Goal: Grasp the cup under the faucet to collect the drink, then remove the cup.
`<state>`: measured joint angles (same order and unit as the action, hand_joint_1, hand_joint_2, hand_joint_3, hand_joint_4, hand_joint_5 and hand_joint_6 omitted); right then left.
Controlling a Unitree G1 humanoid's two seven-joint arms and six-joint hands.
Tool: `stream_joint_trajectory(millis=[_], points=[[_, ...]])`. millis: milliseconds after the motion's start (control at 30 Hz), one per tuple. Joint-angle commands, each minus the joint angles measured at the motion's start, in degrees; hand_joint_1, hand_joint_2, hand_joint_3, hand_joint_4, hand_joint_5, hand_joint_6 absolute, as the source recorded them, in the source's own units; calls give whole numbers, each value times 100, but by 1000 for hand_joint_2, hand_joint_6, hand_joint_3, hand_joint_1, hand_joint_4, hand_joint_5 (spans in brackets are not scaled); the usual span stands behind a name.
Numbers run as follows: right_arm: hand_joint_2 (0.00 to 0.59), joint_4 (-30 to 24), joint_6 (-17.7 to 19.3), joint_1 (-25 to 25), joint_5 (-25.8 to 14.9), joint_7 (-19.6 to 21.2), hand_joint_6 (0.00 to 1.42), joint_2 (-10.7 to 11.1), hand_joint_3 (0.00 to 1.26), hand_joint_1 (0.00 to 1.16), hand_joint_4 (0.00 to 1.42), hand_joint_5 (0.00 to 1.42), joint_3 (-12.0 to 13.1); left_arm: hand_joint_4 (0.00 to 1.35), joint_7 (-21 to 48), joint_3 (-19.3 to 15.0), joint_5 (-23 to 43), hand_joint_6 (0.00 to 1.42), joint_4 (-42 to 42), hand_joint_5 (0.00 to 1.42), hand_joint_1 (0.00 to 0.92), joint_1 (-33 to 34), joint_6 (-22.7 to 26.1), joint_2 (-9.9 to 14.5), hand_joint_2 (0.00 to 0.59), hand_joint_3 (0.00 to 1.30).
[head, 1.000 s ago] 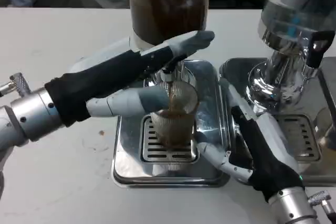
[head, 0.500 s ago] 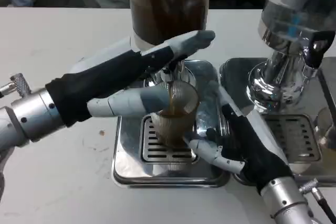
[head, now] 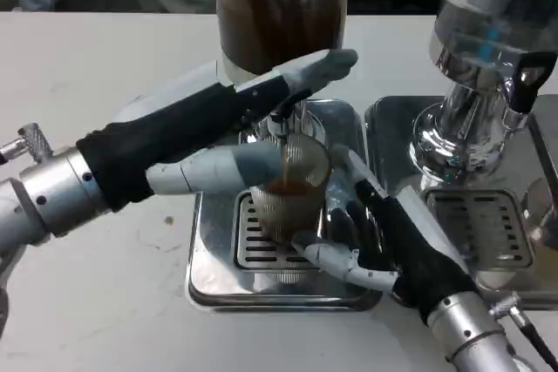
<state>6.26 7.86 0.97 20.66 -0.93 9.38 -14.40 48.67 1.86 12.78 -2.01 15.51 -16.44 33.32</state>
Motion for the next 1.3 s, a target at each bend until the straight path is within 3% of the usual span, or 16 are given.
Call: stream_joint_trajectory(millis=[33, 667, 767, 933, 1300], points=[[217, 122, -111, -218, -148, -65, 0, -89, 0, 620, 0, 0, 58, 0, 232, 243, -150, 0, -54, 0, 0, -166, 118, 107, 16, 0], [208, 519, -5, -565, -281, -87, 0, -320, 0, 616, 0, 0, -45, 0, 98, 97, -62, 0, -111, 0, 0, -231, 179, 64, 20, 0], [208, 527, 26, -599, -294, -72, 0, -327, 0, 616, 0, 0, -28, 0, -152, -195, 147, 0, -170, 0, 0, -315, 40, -70, 20, 0], [208, 589, 105, -623, -323, -41, 0, -355, 0, 616, 0, 0, 4, 0, -605, -838, 686, 0, -287, 0, 0, -480, -328, -532, 25, 0], [203, 782, 307, -687, -401, -21, 0, -399, 0, 607, 0, 0, 70, 0, -1013, -1645, 1030, 0, -387, 0, 0, -1240, -715, -945, 44, 0]])
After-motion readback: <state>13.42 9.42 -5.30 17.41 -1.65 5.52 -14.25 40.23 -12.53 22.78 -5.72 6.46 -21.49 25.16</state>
